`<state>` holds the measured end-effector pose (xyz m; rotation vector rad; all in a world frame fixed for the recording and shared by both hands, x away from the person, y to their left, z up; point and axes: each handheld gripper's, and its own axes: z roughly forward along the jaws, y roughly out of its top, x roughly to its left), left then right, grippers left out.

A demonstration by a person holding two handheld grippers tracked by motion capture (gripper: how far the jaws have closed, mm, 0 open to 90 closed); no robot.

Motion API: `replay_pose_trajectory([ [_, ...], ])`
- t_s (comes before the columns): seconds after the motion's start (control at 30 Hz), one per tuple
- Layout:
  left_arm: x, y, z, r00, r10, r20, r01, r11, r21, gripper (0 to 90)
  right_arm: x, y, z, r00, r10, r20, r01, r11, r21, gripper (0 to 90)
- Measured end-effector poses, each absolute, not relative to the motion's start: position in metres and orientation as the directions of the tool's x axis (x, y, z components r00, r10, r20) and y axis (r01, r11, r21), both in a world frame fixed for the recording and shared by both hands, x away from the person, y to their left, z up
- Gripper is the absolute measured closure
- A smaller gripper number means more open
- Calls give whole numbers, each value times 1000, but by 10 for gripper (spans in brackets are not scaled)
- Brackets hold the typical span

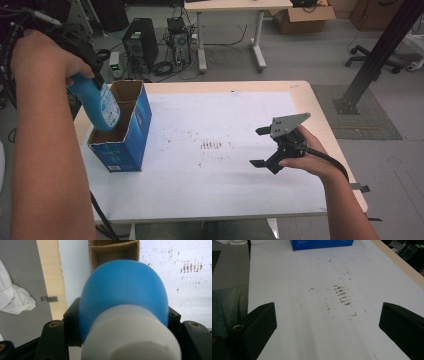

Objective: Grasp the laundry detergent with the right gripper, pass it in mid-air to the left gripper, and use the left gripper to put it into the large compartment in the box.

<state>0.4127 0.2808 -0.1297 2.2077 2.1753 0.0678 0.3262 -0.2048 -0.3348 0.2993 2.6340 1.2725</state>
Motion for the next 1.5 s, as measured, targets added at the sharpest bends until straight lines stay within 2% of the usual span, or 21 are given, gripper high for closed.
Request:
replay_pose_trajectory([
  [1.5,431,277,-241,36,999,-3,999,-36,18,380,322,-208,-340,-961,265,-80,104,613,783,15],
])
